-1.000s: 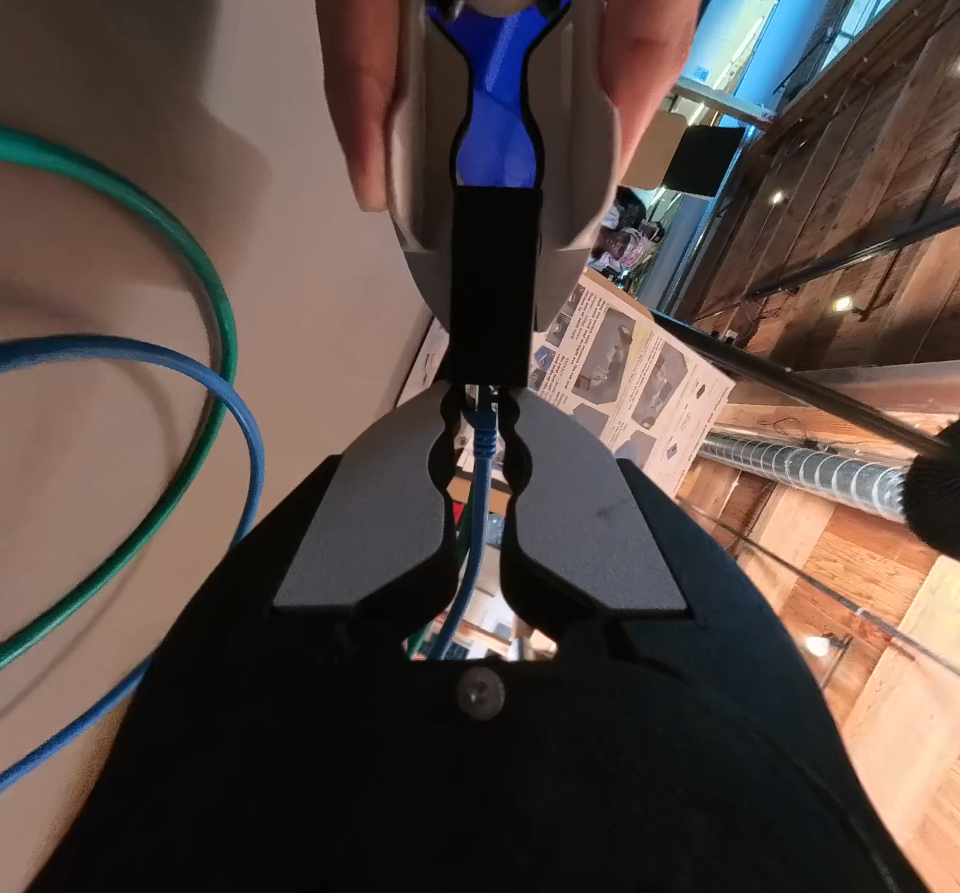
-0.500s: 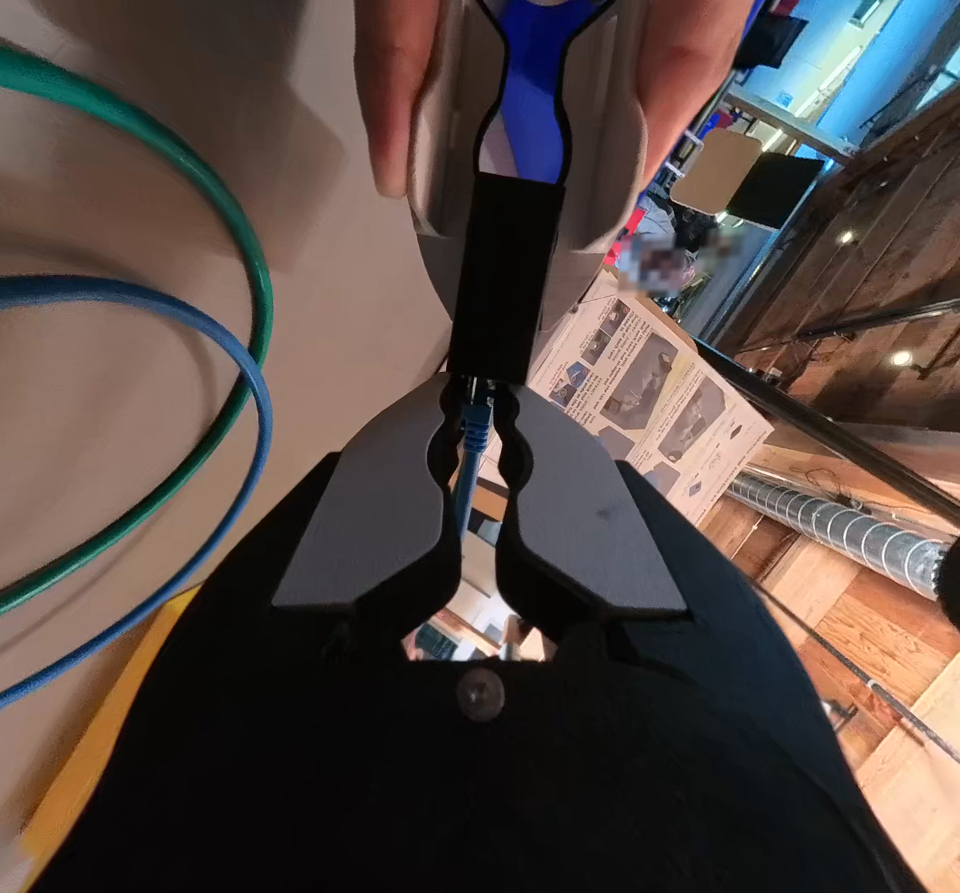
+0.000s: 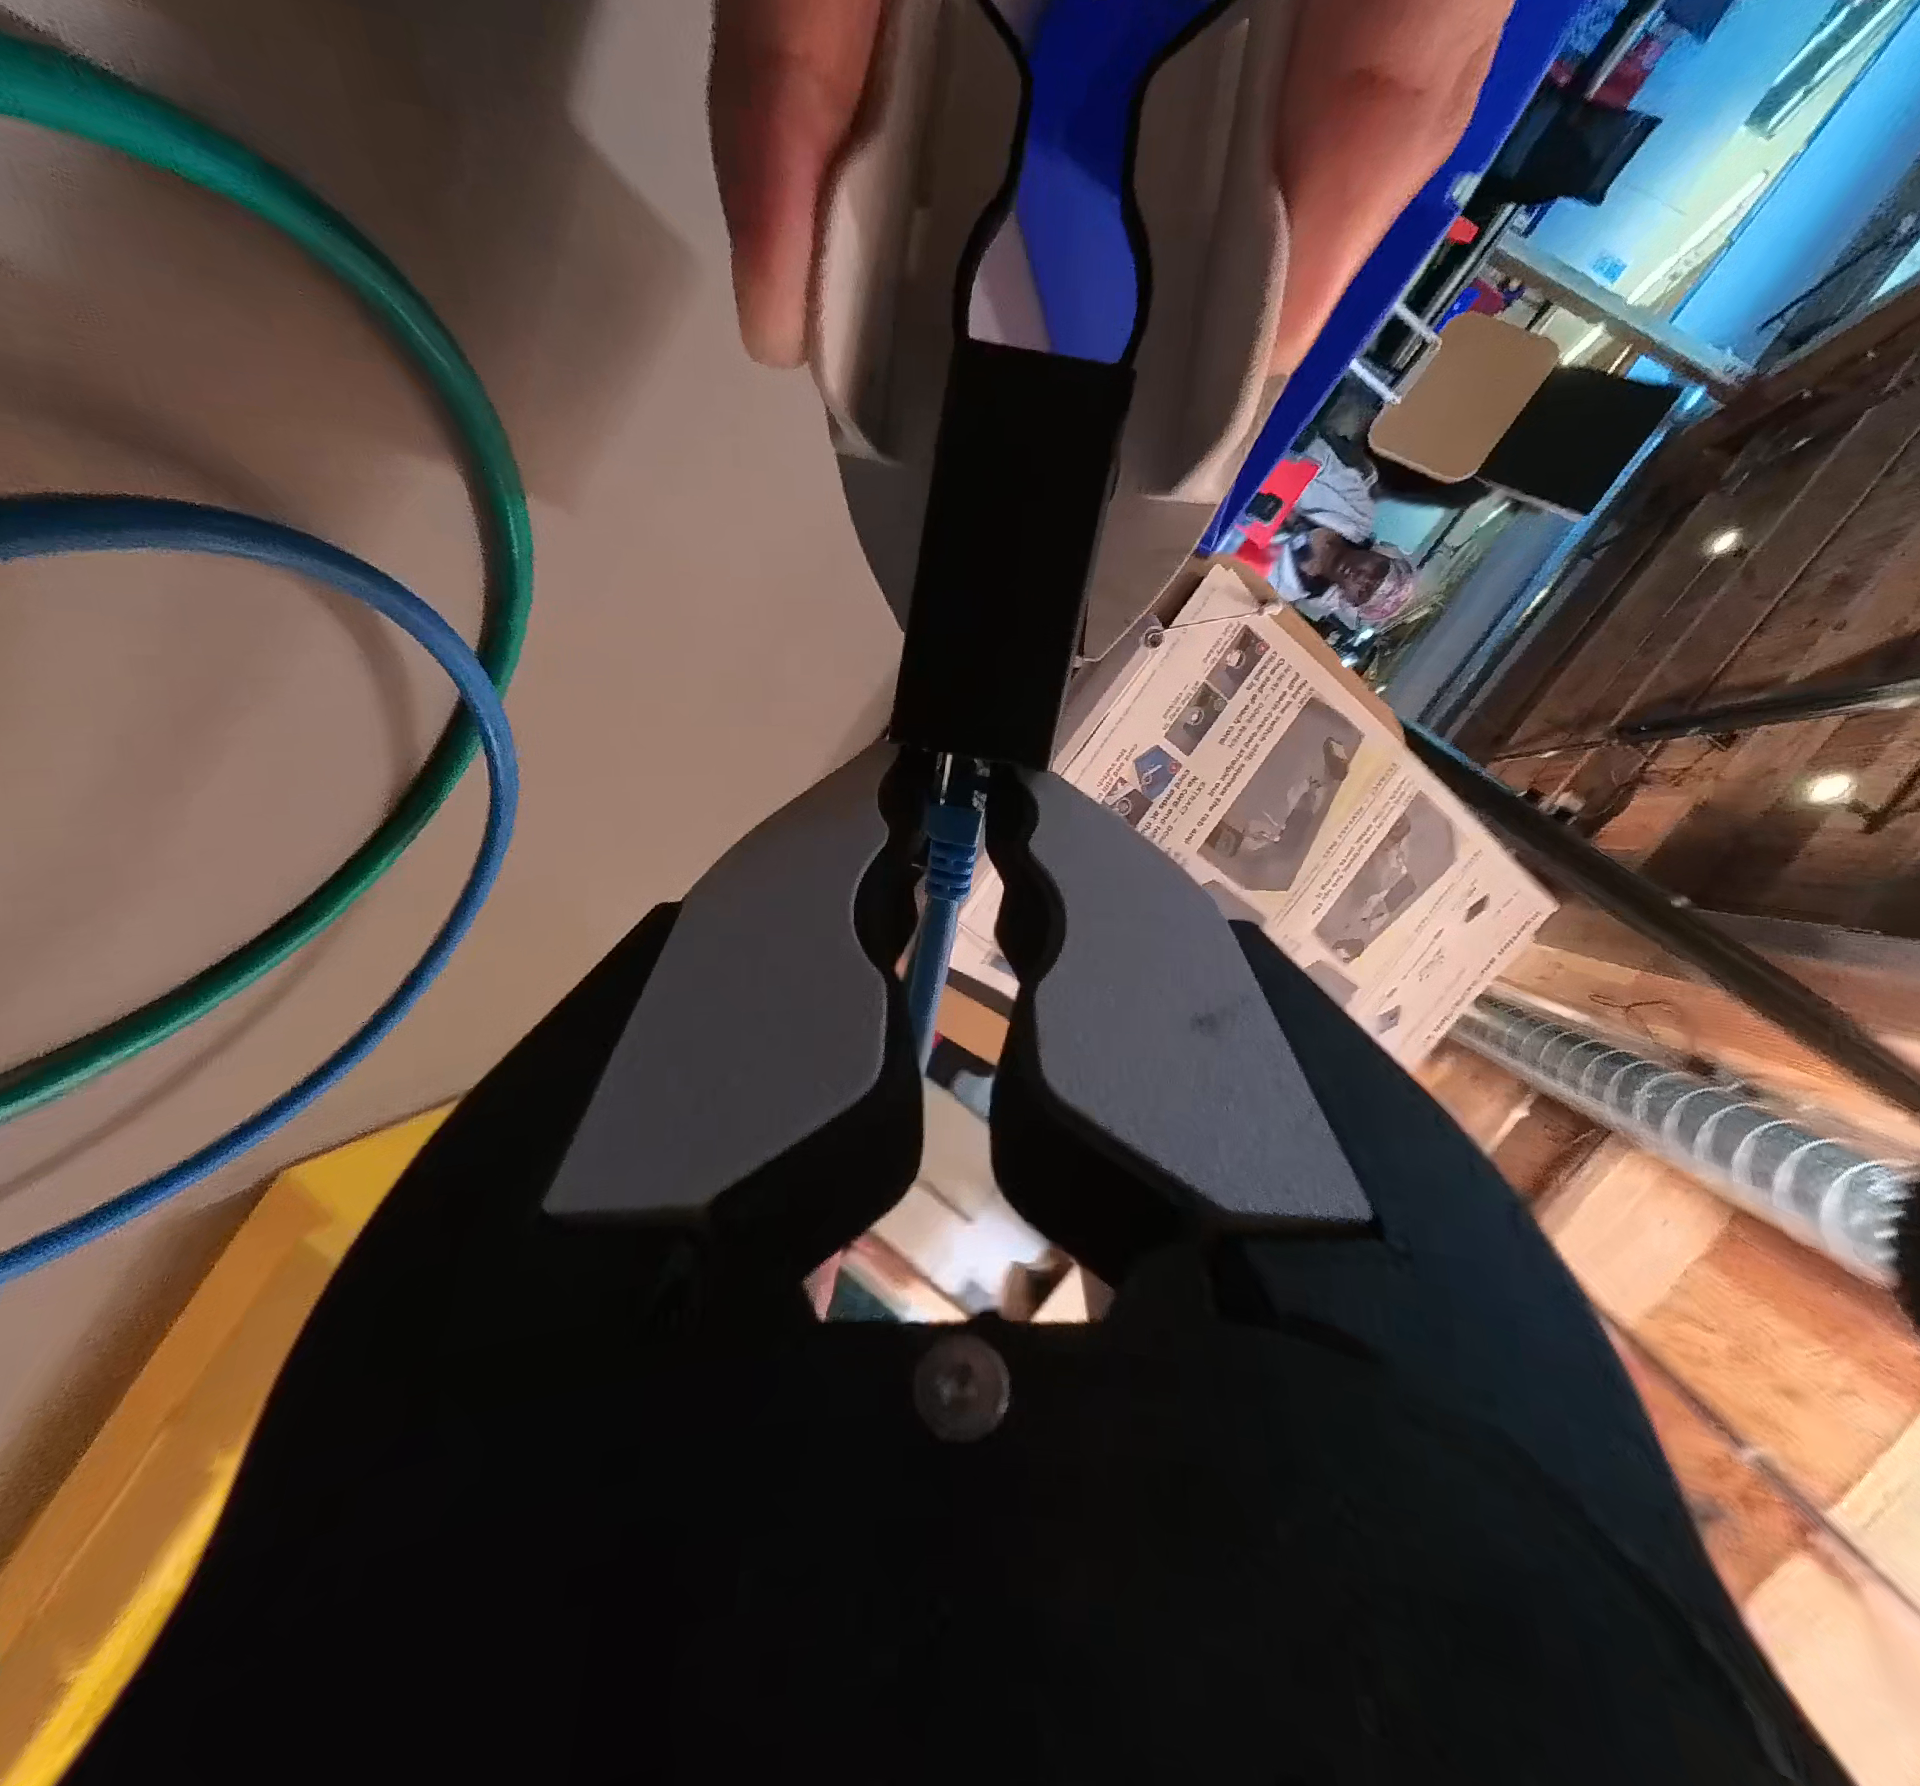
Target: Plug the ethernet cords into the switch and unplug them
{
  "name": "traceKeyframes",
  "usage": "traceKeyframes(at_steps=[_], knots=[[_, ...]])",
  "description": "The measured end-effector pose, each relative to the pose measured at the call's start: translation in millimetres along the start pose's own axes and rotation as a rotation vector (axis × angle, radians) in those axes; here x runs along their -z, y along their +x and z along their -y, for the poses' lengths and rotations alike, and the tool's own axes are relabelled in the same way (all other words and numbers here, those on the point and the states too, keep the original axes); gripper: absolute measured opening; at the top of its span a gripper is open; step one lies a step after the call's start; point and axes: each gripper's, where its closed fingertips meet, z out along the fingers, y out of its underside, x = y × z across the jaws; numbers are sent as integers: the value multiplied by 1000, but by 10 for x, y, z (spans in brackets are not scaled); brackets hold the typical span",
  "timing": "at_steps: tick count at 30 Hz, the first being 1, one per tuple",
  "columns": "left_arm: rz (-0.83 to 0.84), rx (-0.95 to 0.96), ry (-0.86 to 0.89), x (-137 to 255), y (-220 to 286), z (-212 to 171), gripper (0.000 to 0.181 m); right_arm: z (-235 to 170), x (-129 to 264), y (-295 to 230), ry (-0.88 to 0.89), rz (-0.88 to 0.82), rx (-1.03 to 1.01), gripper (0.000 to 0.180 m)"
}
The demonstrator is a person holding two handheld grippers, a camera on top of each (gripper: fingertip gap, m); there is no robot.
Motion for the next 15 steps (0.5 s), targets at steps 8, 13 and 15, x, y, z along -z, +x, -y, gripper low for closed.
traceKeyframes(at_steps=[8,13,15], knots=[[10,-42,4,-5,19,-9,27,-8,5,8,-19,-14,-40,13],[-5,-108,-35,-44,117,-95,28,-31,116,93,-53,-49,-75,13],[-2,-108,-75,-65,117,-142,28,-46,160,92,-62,-56,-76,13]])
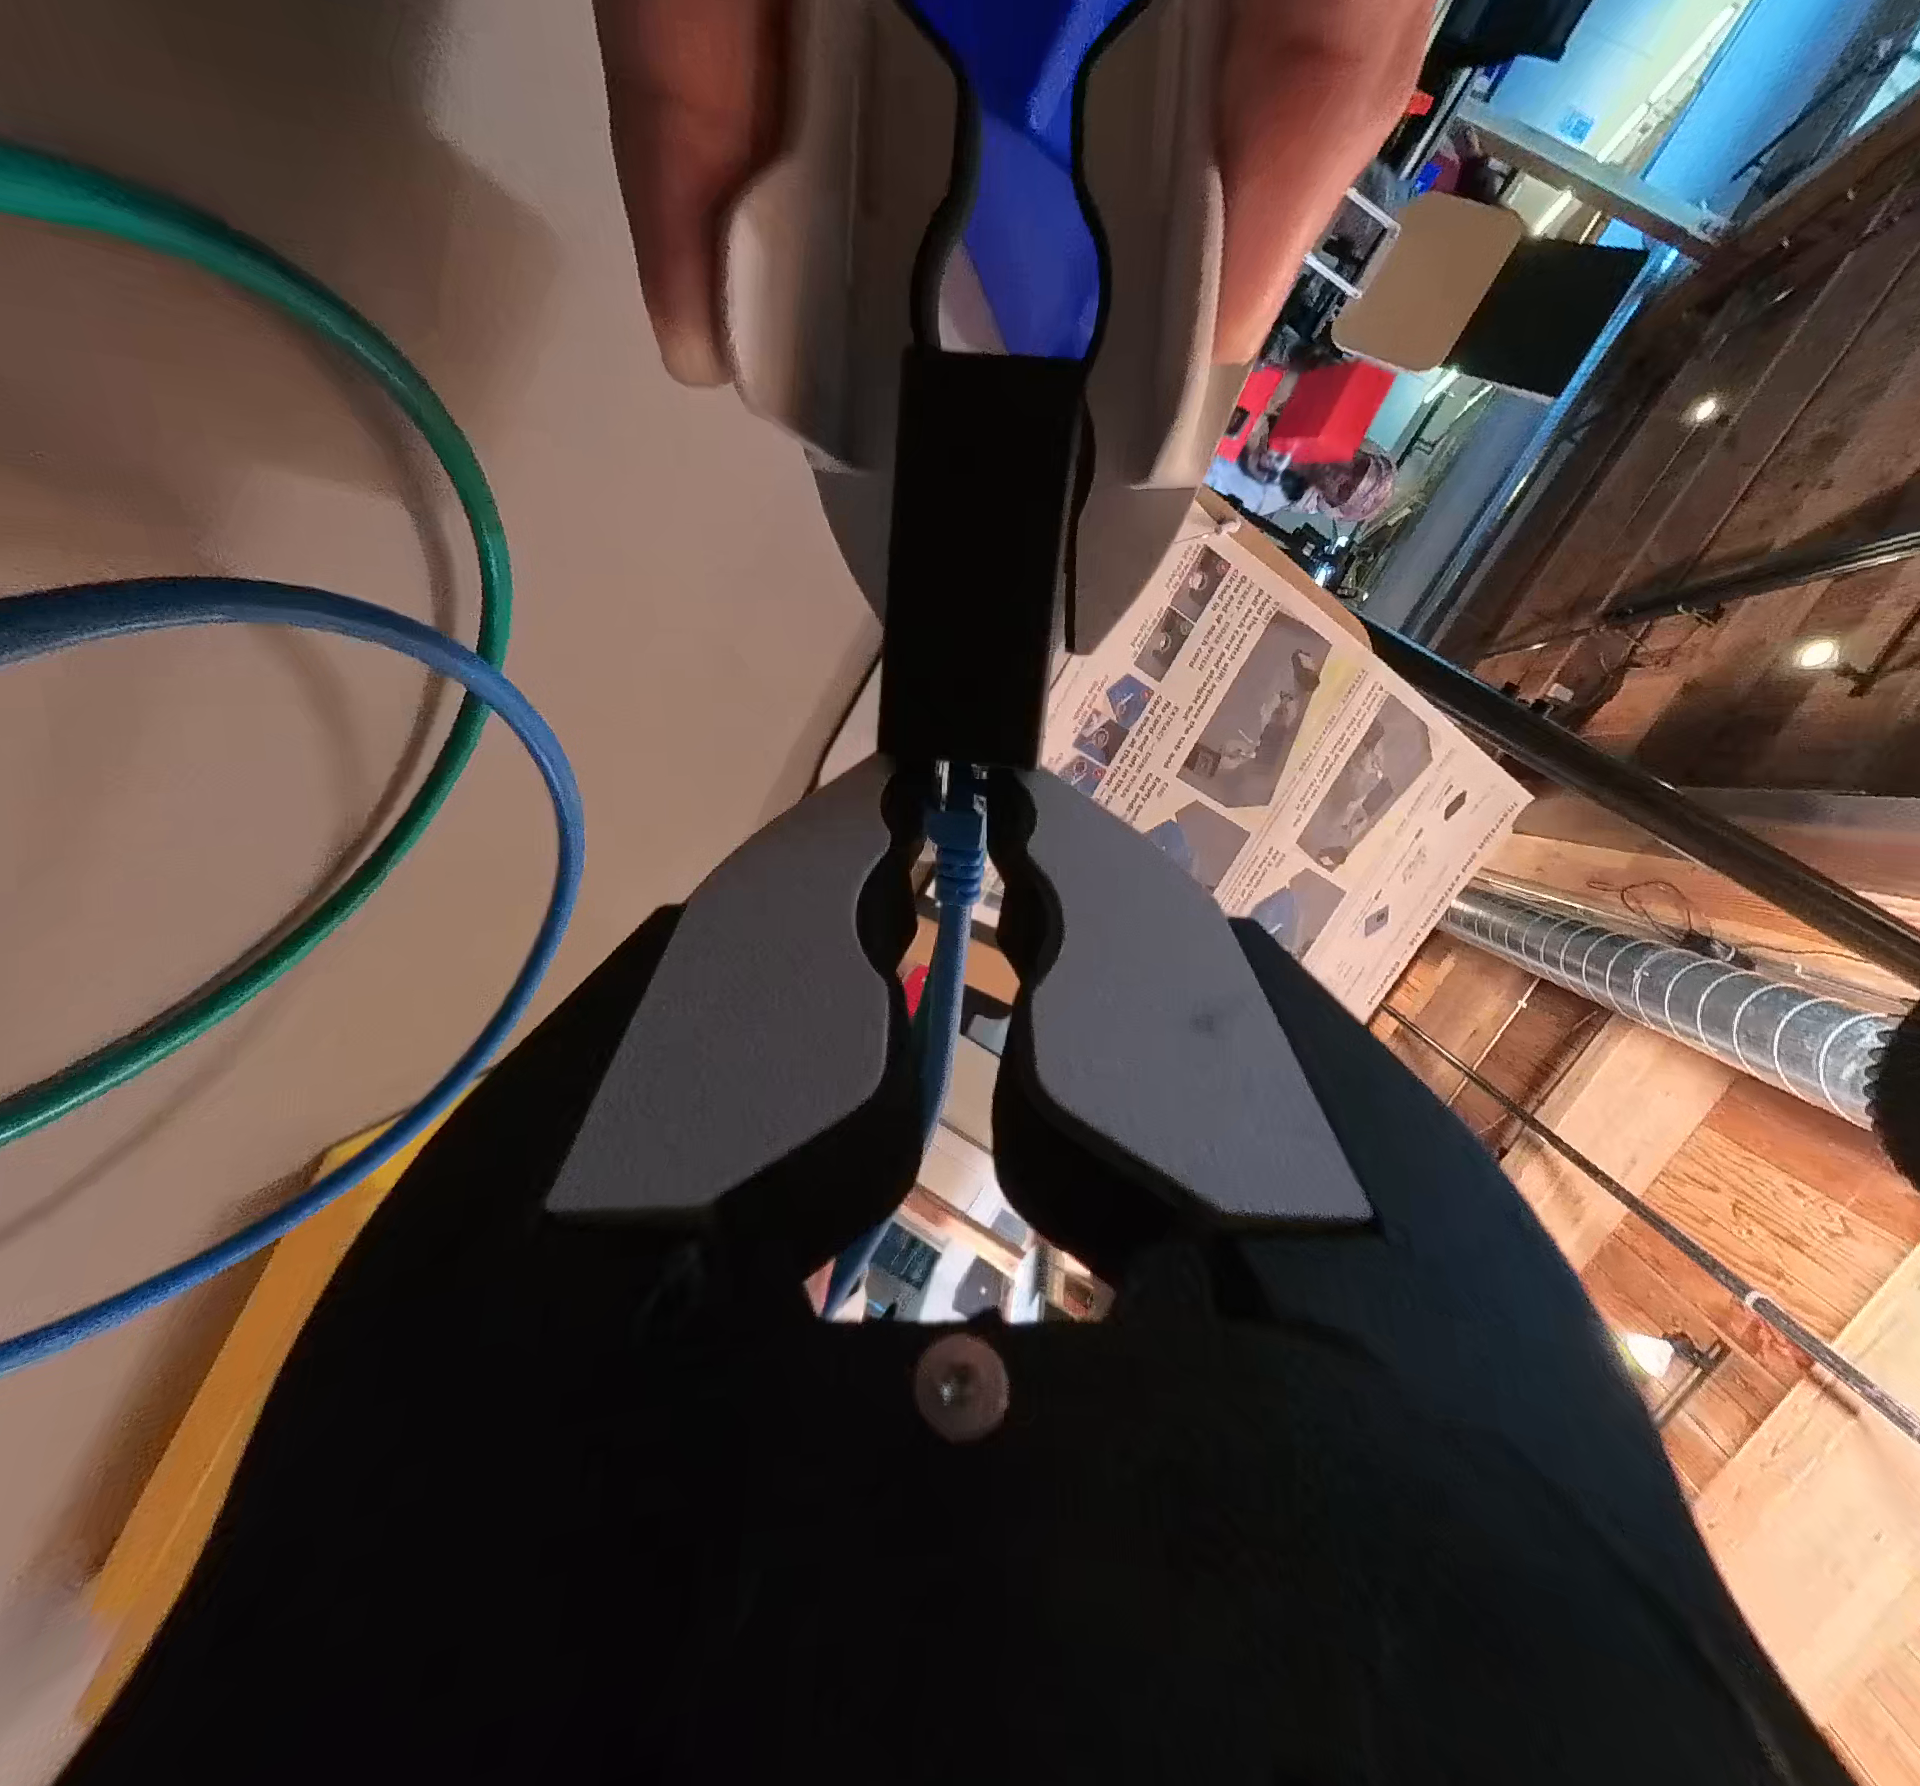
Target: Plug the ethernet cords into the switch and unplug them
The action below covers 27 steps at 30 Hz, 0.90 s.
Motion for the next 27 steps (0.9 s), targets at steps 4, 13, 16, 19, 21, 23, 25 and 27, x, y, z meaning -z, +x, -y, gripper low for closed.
traceKeyframes(at_steps=[4,13,16,19,21,23,25,27], knots=[[29,7,-44,-31,-63,-60,28,-29,41,-66,-11,13,-4,13],[60,38,-78,-31,-119,-111,28,-54,35,-118,-42,16,-3,13],[76,29,-80,-32,-148,-122,28,-87,10,-158,-44,31,-25,12],[98,37,-50,-15,-187,-92,27,-61,-13,-205,-36,40,-13,12],[95,49,-24,-12,-185,-78,27,-60,-26,-207,-28,35,-4,12],[64,83,-17,-20,-162,-78,27,-77,-31,-175,-23,35,1,12],[51,80,-8,-25,-129,-71,27,-89,-40,-137,-15,39,-2,12],[36,84,-1,-22,-84,-51,27,-95,-50,-86,-15,41,-28,12]])
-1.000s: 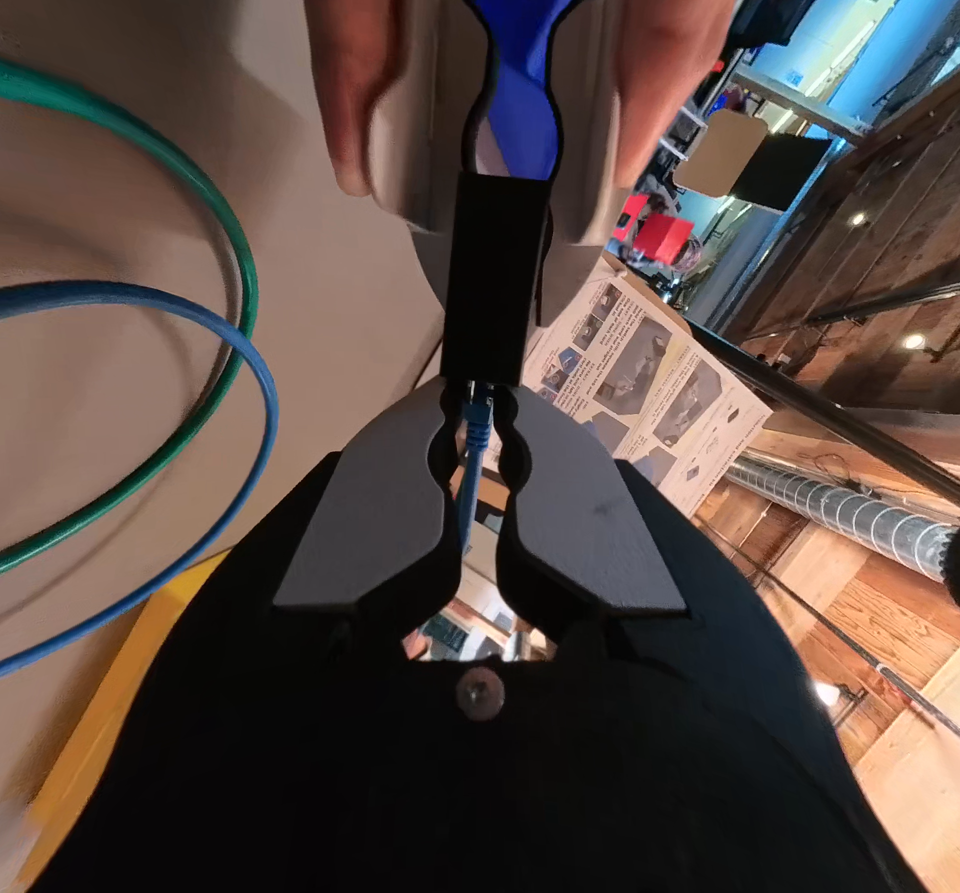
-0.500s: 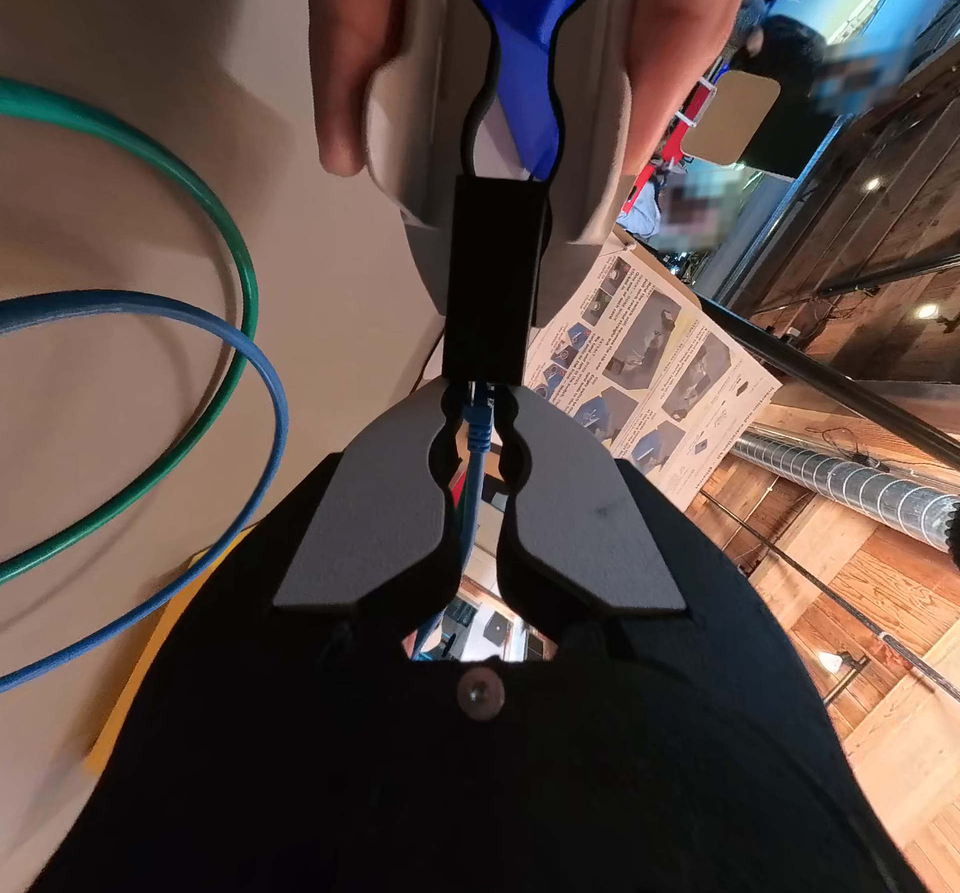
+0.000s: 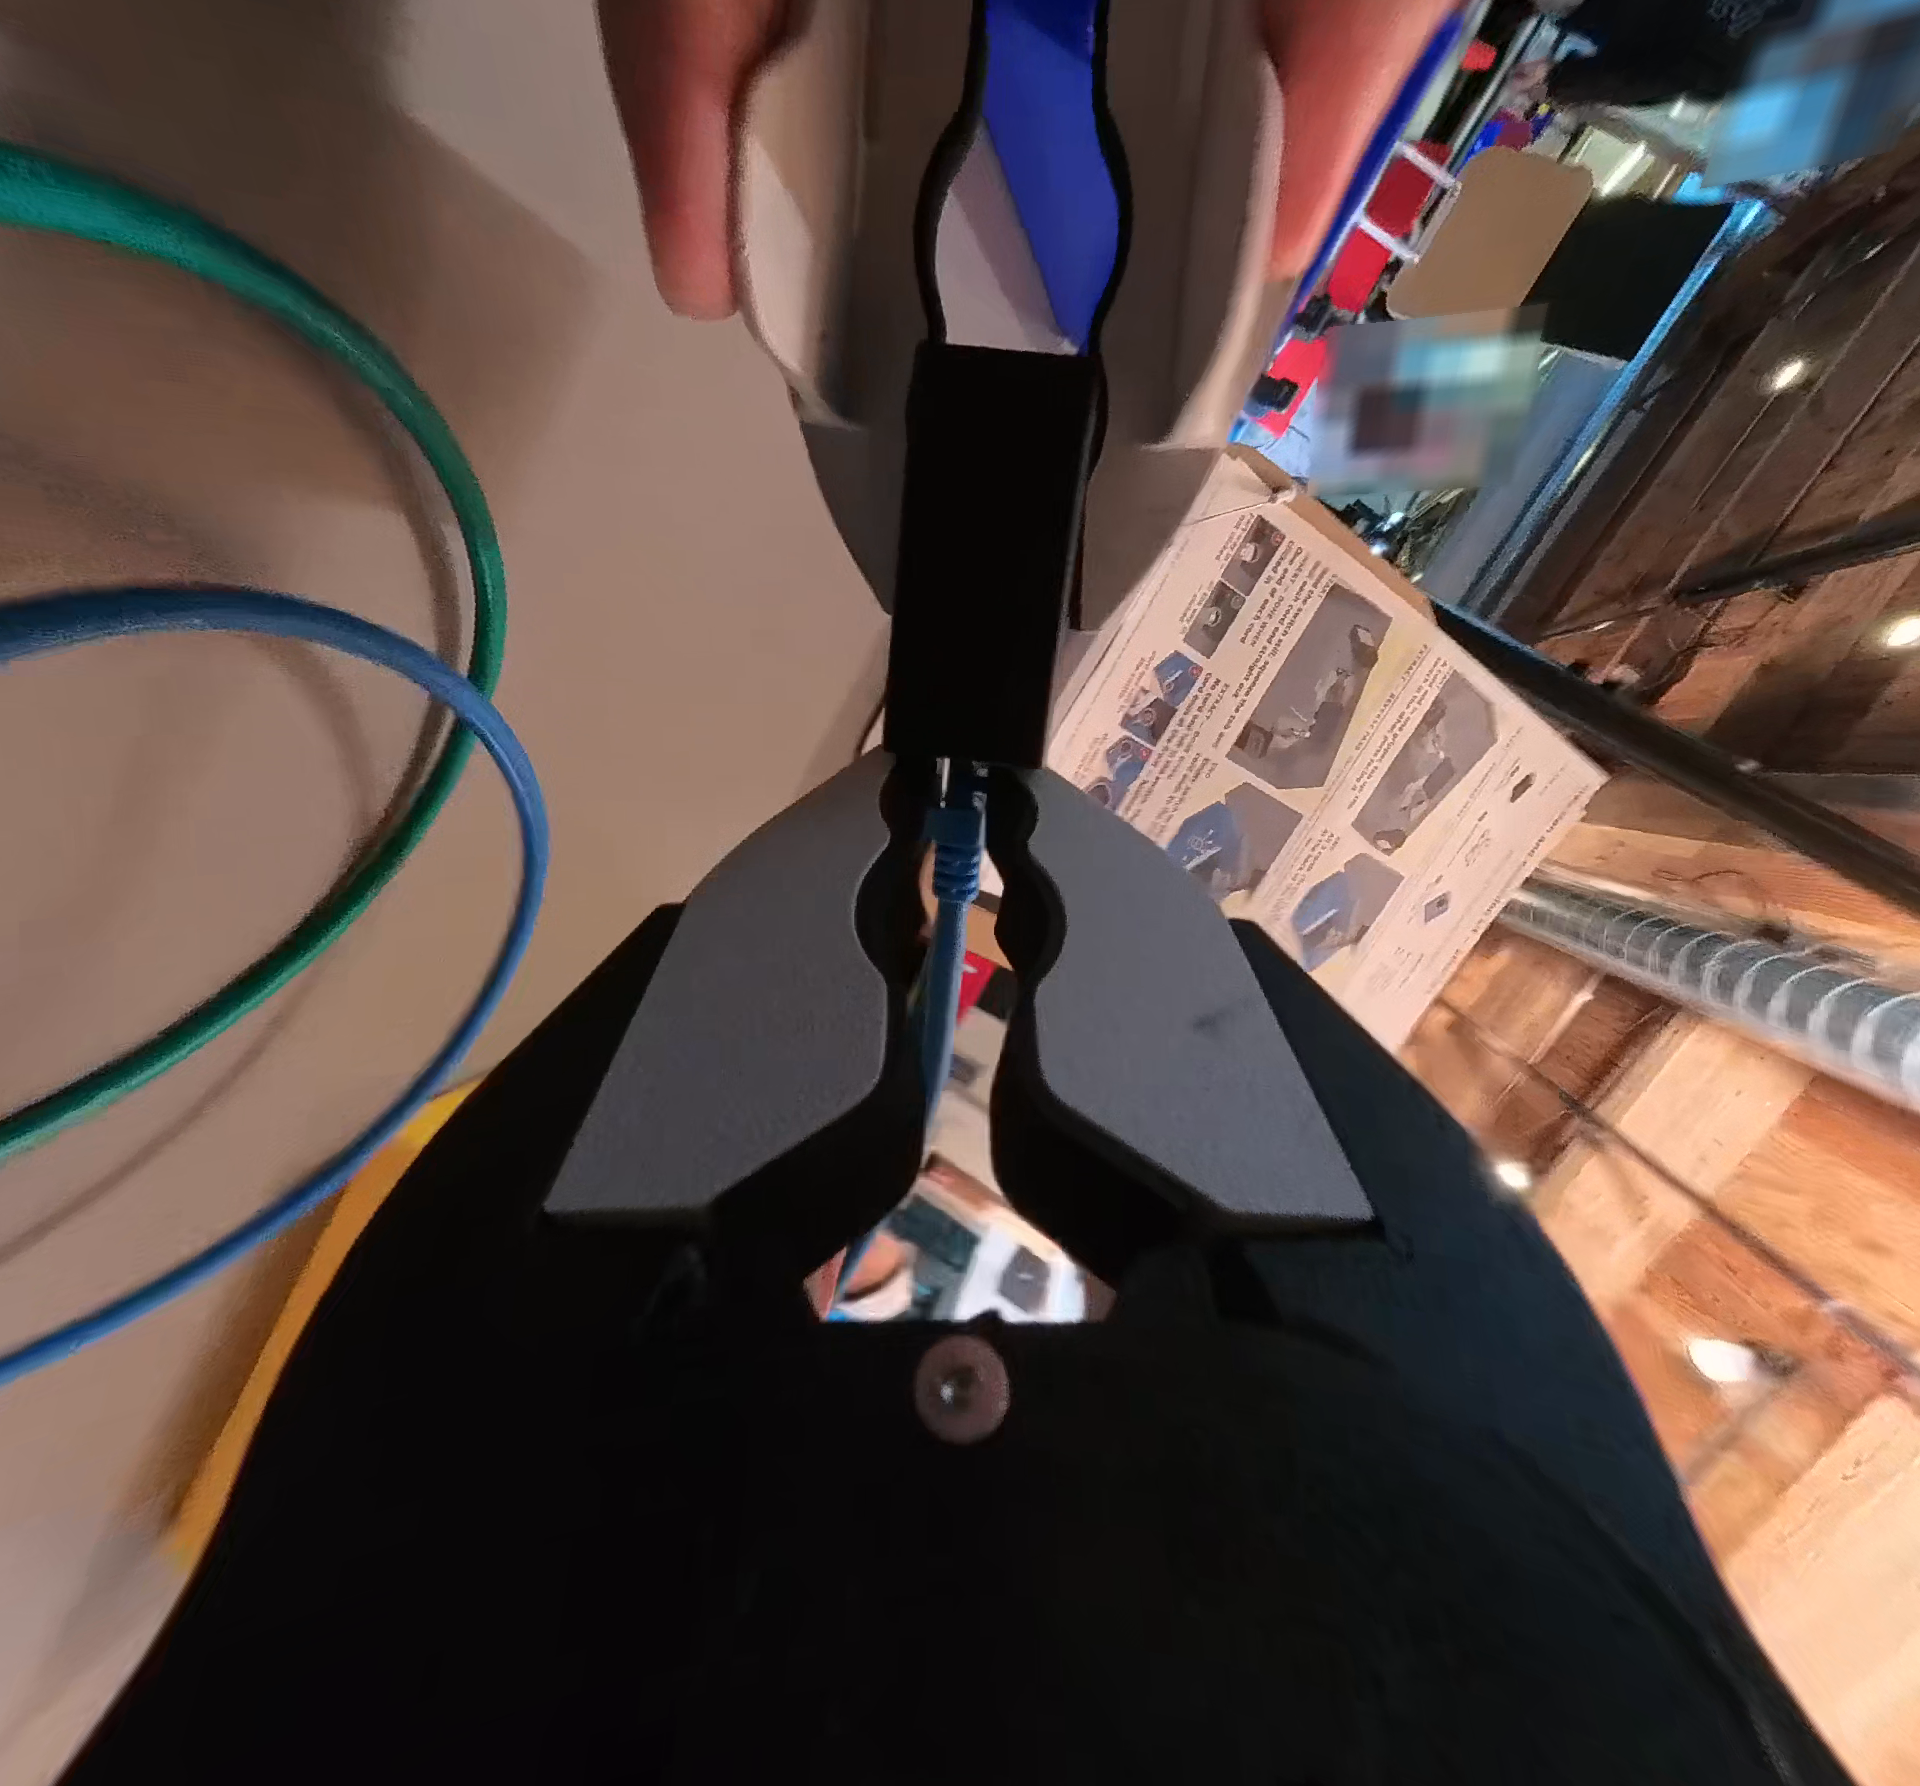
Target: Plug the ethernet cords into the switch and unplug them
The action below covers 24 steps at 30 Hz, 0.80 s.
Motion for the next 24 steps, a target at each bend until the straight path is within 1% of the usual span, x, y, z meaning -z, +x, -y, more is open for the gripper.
traceKeyframes(at_steps=[1,3,11,13,17,18,20,21,22,24], knots=[[-5,-12,3,9,19,15,27,9,-7,25,4,5,-51,14],[4,-16,16,36,15,46,27,34,-36,21,-7,5,-71,13],[11,4,-13,3,-60,-11,27,-3,-19,-53,9,11,-10,14],[-1,-3,-14,-8,-41,-22,27,0,-6,-38,33,25,-86,13],[-5,-97,-16,-21,74,-51,27,-6,93,55,7,-17,-357,14],[-14,-102,-10,-24,97,-50,27,-46,140,72,-21,-43,-466,15],[1,-125,1,-22,76,-36,27,-103,255,18,-42,-42,-775,20],[6,-128,10,-17,56,-21,27,-113,329,3,-15,-52,-986,21],[-2,-119,21,-14,45,-6,27,-85,406,1,55,-55,-1244,21],[-2,-107,22,-18,-2,-4,27,-29,506,-19,257,-17,-1796,23]])
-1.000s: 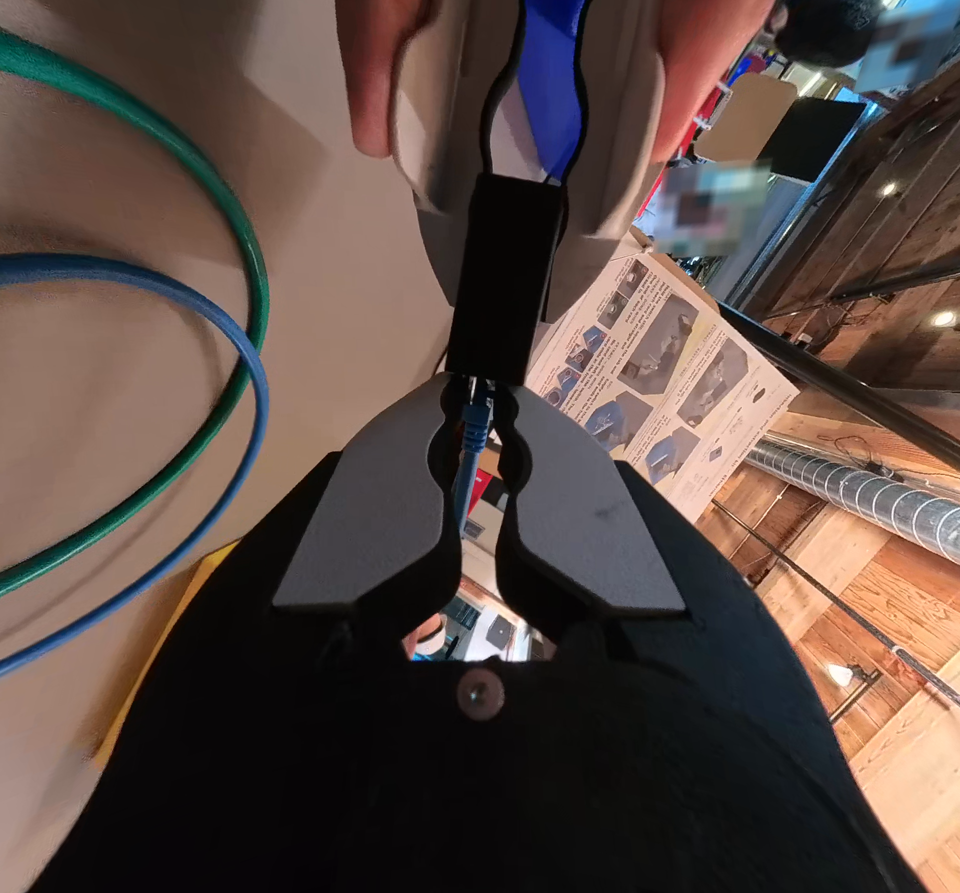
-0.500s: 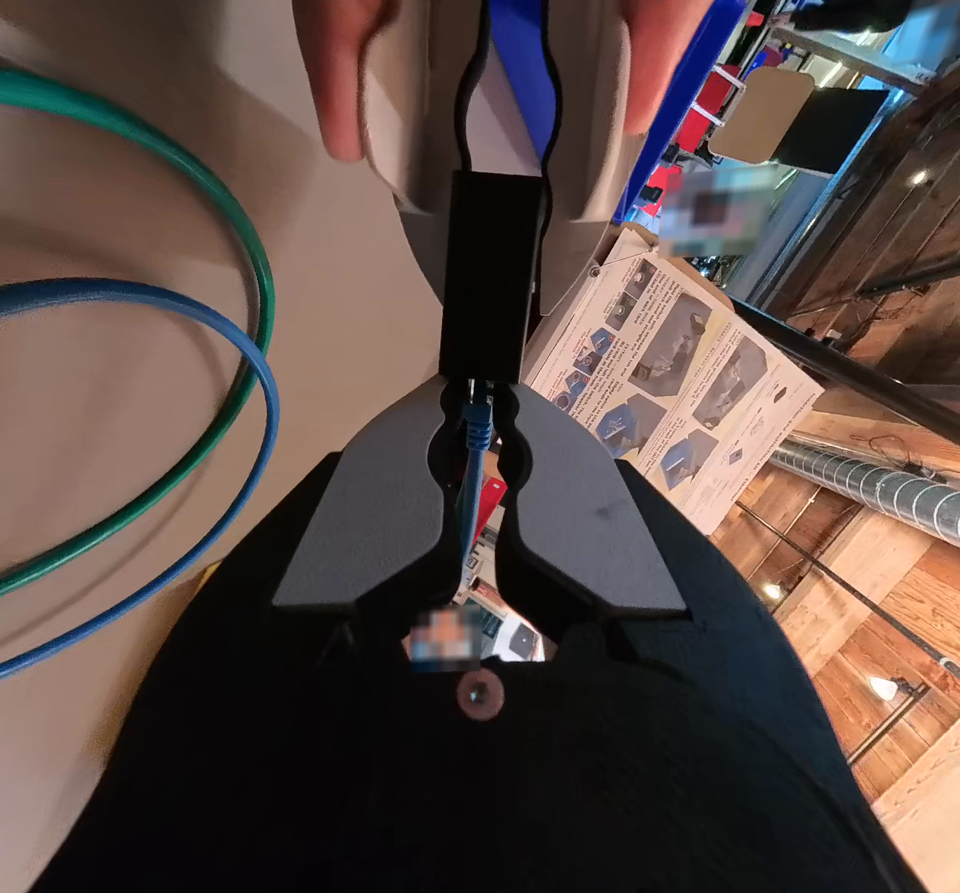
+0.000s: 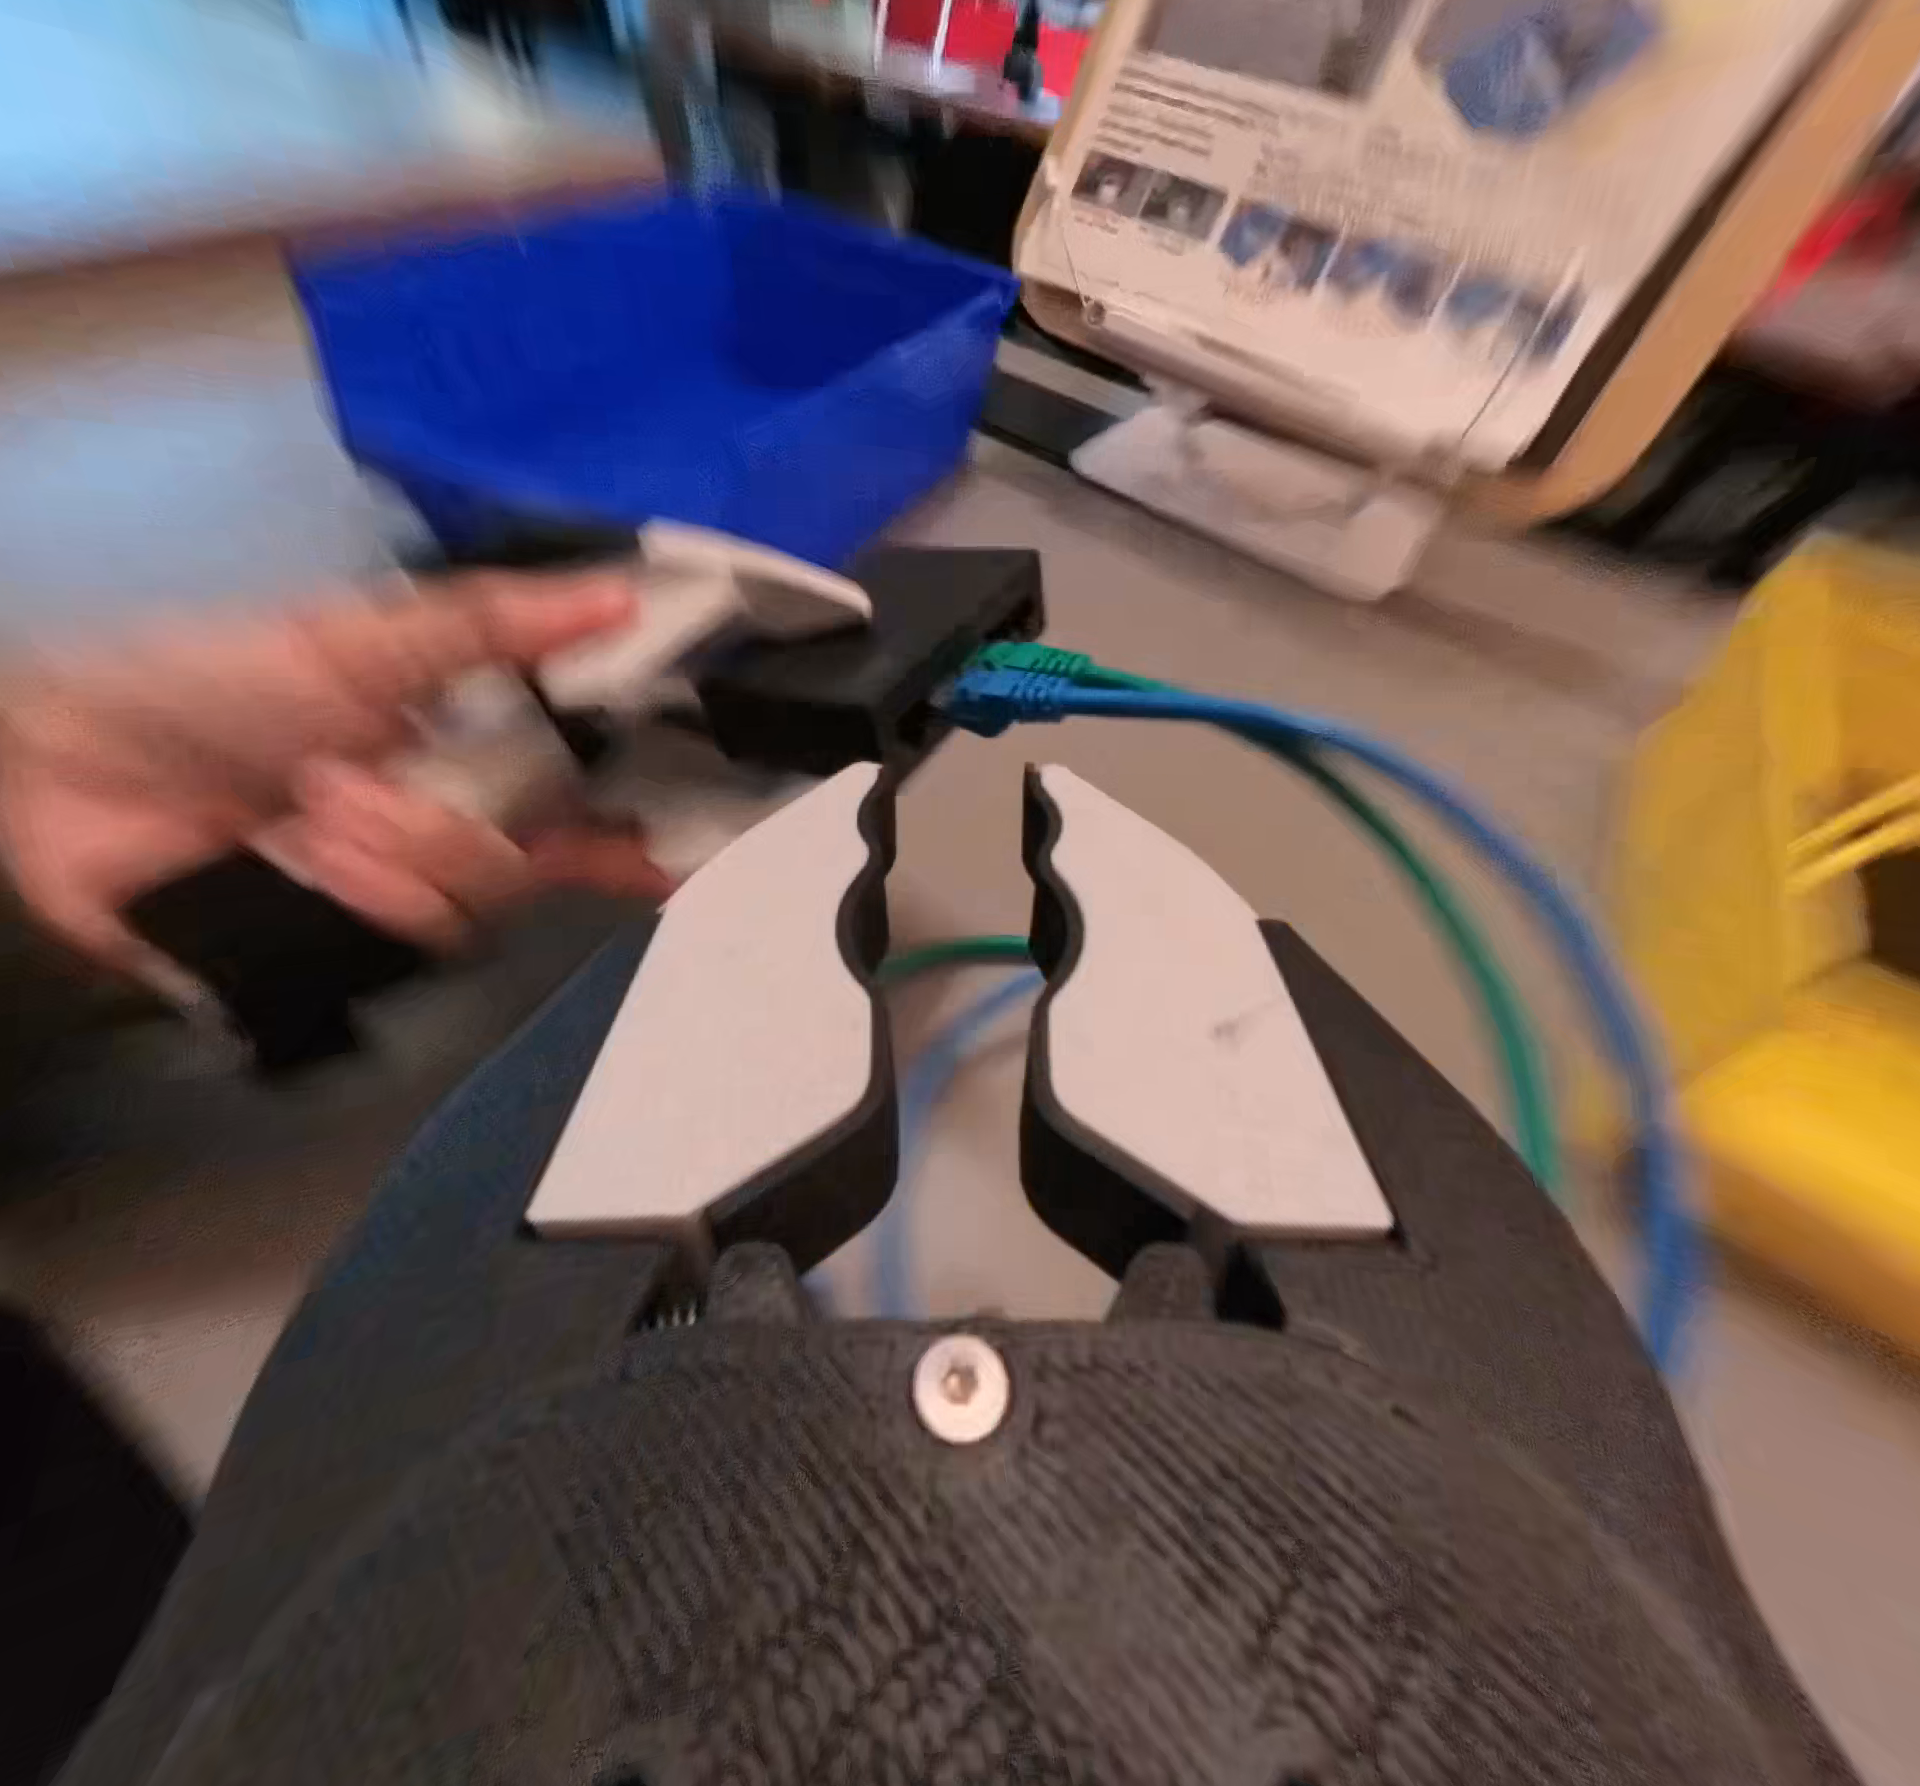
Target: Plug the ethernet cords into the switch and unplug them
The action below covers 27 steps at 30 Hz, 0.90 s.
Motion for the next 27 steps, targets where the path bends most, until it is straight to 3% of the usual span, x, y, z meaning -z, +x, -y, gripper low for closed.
traceKeyframes(at_steps=[3,5,9,14,20,22,27], knots=[[2,10,-3,-30,-64,-40,27,-30,-43,62,193,189,-741,25],[5,16,-7,-53,-97,-75,27,-143,-140,144,225,208,-965,27],[16,-6,-8,-77,-106,-105,27,-193,-290,80,255,236,-1086,27],[41,-52,11,-44,-119,-45,27,-179,-362,85,291,217,-1140,17],[58,-59,18,-37,-165,-33,27,-246,-436,73,291,231,-1233,23],[64,-67,21,-32,-169,-25,27,-252,-442,61,300,250,-1259,14],[80,-108,13,-40,-170,-35,27,-255,-440,73,333,241,-1270,14]])
